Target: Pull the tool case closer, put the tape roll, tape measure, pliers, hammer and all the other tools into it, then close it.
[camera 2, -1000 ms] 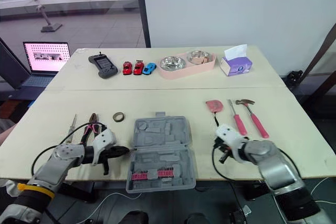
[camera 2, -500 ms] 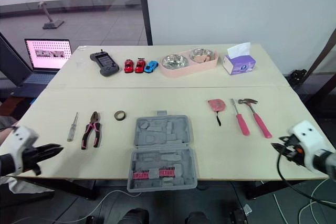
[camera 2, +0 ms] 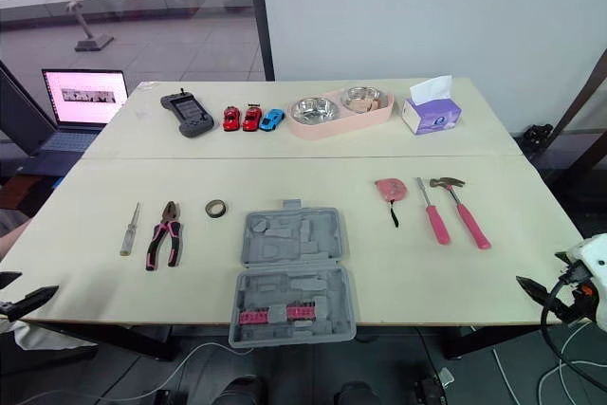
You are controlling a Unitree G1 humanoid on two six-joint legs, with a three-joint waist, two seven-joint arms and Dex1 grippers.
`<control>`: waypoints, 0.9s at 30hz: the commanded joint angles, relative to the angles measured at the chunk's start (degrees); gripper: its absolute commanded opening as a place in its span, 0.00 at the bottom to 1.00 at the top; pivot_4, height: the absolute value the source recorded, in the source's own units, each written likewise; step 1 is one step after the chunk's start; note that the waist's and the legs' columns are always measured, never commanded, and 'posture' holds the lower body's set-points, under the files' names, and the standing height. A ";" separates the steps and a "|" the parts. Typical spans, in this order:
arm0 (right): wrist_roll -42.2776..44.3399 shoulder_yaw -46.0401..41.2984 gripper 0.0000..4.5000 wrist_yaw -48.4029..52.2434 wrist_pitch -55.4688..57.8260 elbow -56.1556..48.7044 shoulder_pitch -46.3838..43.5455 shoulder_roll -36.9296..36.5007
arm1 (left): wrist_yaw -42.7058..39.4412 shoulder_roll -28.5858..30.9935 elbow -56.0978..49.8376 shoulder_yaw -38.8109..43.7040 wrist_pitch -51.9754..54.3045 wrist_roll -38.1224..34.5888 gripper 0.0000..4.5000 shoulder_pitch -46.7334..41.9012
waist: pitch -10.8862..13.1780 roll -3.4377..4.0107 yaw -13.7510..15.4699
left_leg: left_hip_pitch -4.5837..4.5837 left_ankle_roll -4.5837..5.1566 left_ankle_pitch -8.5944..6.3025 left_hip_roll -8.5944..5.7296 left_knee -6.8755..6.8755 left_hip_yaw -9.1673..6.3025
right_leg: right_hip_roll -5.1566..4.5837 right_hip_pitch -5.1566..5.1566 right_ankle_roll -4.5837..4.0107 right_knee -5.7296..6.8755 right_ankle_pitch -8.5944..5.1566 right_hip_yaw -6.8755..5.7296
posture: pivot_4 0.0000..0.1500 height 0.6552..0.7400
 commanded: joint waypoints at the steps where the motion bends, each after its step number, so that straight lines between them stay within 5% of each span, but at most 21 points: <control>1: 1.01 -0.41 1.00 -1.17 0.56 -2.35 -0.32 0.02 | 0.26 0.18 -1.83 -0.50 -0.15 -0.03 0.98 -0.18 | 0.00 0.00 -0.01 | 0.00 0.00 0.00 0.00 0.00 0.00 | 0.00 0.00 0.00 0.00 0.00 0.01 | 1.00 1.00; 8: 5.58 2.67 1.00 -4.50 7.32 -13.68 -2.77 2.83 | 0.40 -3.23 -11.07 -5.11 4.42 -1.20 0.98 -0.85 | 0.00 0.01 -0.09 | 0.00 0.00 0.00 0.01 0.03 0.01 | 0.01 0.00 0.00 0.05 0.00 0.03 | 1.00 1.00; 16: 11.51 25.98 1.00 -8.38 18.40 -31.03 -21.01 9.42 | -1.83 -8.35 -19.00 -17.71 13.74 -1.03 0.98 -14.67 | 0.00 -0.02 0.10 | -0.03 -0.02 0.02 0.05 0.20 -0.02 | 0.09 0.01 0.00 0.16 0.01 0.02 | 1.00 1.00; 21: 6.93 39.36 1.00 -7.29 17.42 -28.46 -31.30 12.03 | -11.22 -11.01 -3.73 -27.10 -5.50 5.83 0.98 -30.82 | 0.01 -0.05 0.24 | -0.14 -0.18 0.10 -0.01 0.26 -0.06 | 0.04 -0.04 0.01 0.11 0.01 -0.08 | 1.00 1.00; 27: 2.78 46.16 1.00 -6.74 15.01 -24.49 -36.75 13.54 | -19.51 -14.10 17.38 -35.61 -11.61 13.14 0.98 -47.93 | 0.06 -0.13 -0.30 | -0.17 -0.41 0.23 -0.03 0.26 -0.06 | 0.06 -0.11 0.01 0.14 0.01 -0.12 | 1.00 1.00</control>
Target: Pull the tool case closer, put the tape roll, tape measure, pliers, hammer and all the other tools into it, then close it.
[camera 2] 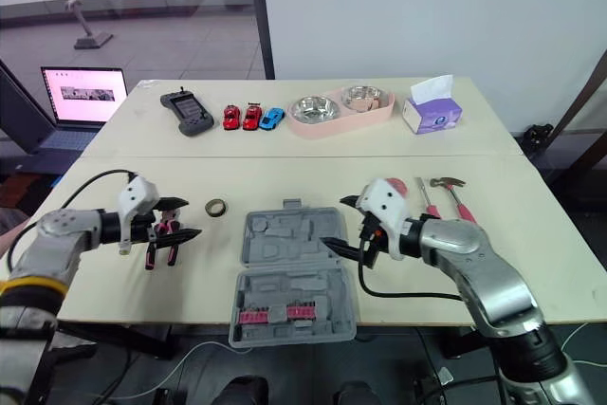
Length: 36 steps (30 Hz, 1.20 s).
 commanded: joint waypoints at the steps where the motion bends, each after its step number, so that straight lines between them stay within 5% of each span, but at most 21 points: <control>1: -2.82 2.54 1.00 0.20 -2.50 1.31 -2.78 0.88 | -2.80 -1.61 12.42 -4.50 -3.36 6.14 0.98 -8.55 | 0.01 -0.02 -0.25 | 0.00 0.00 0.00 0.00 0.01 -0.01 | 0.03 -0.02 0.00 0.04 0.00 -0.03 | 1.00 1.00; 9: -5.03 2.72 1.00 -2.88 -1.39 -0.29 -1.55 1.98 | 6.59 -6.80 28.39 -9.71 -7.21 16.58 0.98 -18.80 | 0.03 -0.08 -1.58 | -0.57 -0.06 0.06 -0.02 0.17 -0.15 | 0.05 -0.55 0.01 0.23 0.00 -0.15 | 1.00 1.00; 24: -4.25 -0.63 1.00 -7.55 3.93 -6.67 3.31 2.16 | 11.56 -9.58 31.22 -8.51 -3.03 19.35 0.98 -18.02 | 0.00 -0.06 -1.23 | -0.54 -0.03 0.18 -0.02 0.18 -0.25 | 0.05 -0.56 0.00 0.46 0.00 -0.21 | 1.00 1.00; 28: -3.98 -1.34 1.00 -8.07 4.92 -7.74 4.30 1.90 | 12.30 -10.62 31.15 -7.79 -2.39 19.36 0.71 -17.84 | -0.03 -0.07 -1.26 | -0.48 -0.04 0.21 -0.03 0.19 -0.26 | 0.05 -0.50 0.00 0.50 0.00 -0.22 | 1.00 1.00; 34: -3.48 -2.05 1.00 -8.64 5.84 -8.62 5.12 1.81 | 13.40 -11.06 31.04 -6.87 -2.24 19.35 0.02 -17.69 | -0.03 -0.07 -1.24 | -0.49 -0.05 0.21 -0.03 0.17 -0.26 | 0.04 -0.52 0.00 0.51 0.00 -0.22 | 1.00 1.00; 36: -3.31 -2.13 1.00 -8.77 6.13 -8.93 5.21 1.95 | 14.29 -10.81 31.04 -6.64 -2.43 19.51 0.02 -17.53 | -0.03 -0.08 -1.22 | -0.50 -0.05 0.21 -0.04 0.18 -0.27 | 0.04 -0.52 0.00 0.50 0.00 -0.22 | 1.00 1.00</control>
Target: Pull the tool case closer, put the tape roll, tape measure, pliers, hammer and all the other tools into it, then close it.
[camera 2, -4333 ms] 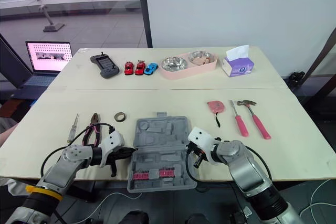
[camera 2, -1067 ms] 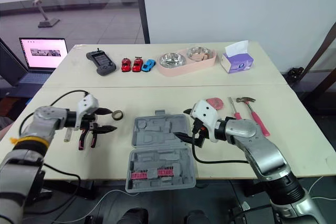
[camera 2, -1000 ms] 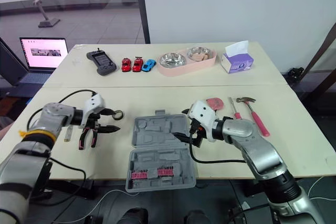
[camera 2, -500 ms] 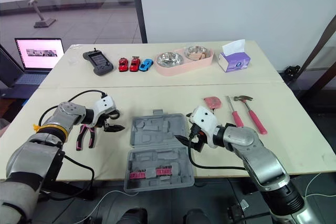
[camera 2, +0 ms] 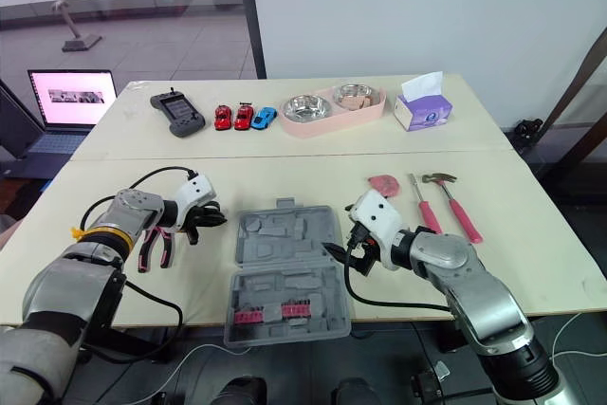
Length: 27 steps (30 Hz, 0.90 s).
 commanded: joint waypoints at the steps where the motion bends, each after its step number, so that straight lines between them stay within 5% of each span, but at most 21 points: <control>1: 0.87 -1.36 1.00 -0.35 0.15 -2.67 -0.03 0.18 | 1.23 0.81 1.11 0.21 0.31 1.29 0.02 1.03 | 0.00 0.00 0.01 | 0.00 0.00 0.00 0.00 0.00 0.00 | 0.00 0.00 0.00 0.00 0.00 0.00 | 1.00 1.00; 8: 0.61 -0.90 1.00 -0.88 0.20 -2.53 -0.03 0.76 | 0.18 2.27 0.93 3.66 1.17 -1.47 0.02 0.21 | 0.00 0.00 -0.11 | 0.00 0.00 0.00 0.00 0.00 0.00 | 0.00 -0.01 0.00 0.02 0.00 0.00 | 1.00 1.00; 15: -0.14 0.19 1.00 -1.56 -0.09 -1.98 -0.54 1.71 | -9.26 4.07 0.56 8.28 6.58 -5.25 0.02 -1.25 | 0.01 -0.01 -0.03 | -0.10 -0.01 0.01 0.00 0.01 -0.01 | 0.01 -0.11 0.00 0.04 0.00 -0.02 | 1.00 1.00; 27: -0.92 0.74 1.00 -4.83 0.50 -4.11 2.24 4.07 | -9.11 5.76 0.43 9.12 6.78 -4.35 0.02 -2.34 | 0.01 -0.02 -0.03 | -0.11 -0.03 0.02 -0.02 0.07 -0.06 | 0.00 -0.18 0.00 0.25 0.00 -0.05 | 1.00 1.00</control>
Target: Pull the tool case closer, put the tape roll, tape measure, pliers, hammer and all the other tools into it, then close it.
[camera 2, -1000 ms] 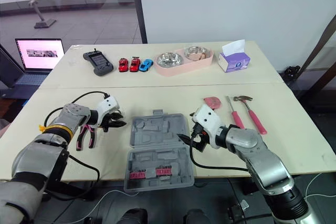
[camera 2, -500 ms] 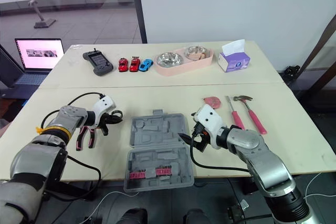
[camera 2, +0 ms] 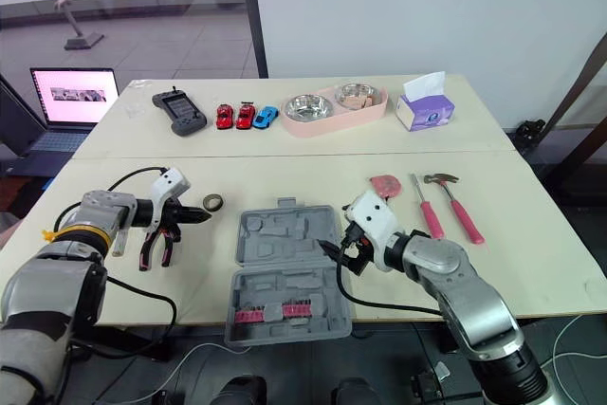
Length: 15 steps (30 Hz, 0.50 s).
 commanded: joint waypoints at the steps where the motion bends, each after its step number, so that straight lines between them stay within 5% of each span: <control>1: -0.03 -0.21 1.00 -1.16 -0.15 -3.67 0.50 0.71 | -0.23 1.36 -0.40 1.24 -0.08 -0.58 0.02 -2.14 | 0.00 0.00 -0.03 | 0.00 0.00 0.00 0.00 0.00 0.00 | 0.00 -0.01 0.00 0.00 0.00 0.00 | 1.00 1.00; 4: -0.08 -0.15 1.00 -1.91 0.05 -4.08 0.85 1.16 | -0.19 1.52 -0.43 1.30 -0.39 -0.57 0.20 -3.01 | 0.00 0.00 -0.01 | -0.01 -0.01 0.01 0.00 0.01 0.00 | 0.00 -0.01 0.00 0.01 0.00 0.00 | 1.00 1.00; 9: -0.15 0.33 1.00 -3.00 0.32 -4.39 0.88 1.88 | 1.74 1.15 -0.32 0.65 -1.59 0.40 0.77 -4.44 | 0.00 0.00 -0.04 | -0.01 -0.01 0.01 0.00 0.02 -0.01 | 0.01 -0.02 0.00 0.03 0.00 0.00 | 1.00 1.00; 15: 0.07 0.03 1.00 -4.20 0.70 -5.08 1.56 2.37 | 4.69 0.19 0.12 -2.72 -4.57 4.58 0.77 -3.69 | 0.00 0.00 -0.03 | -0.01 -0.01 0.01 0.00 0.02 -0.01 | 0.01 -0.03 0.00 0.04 0.00 0.00 | 1.00 1.00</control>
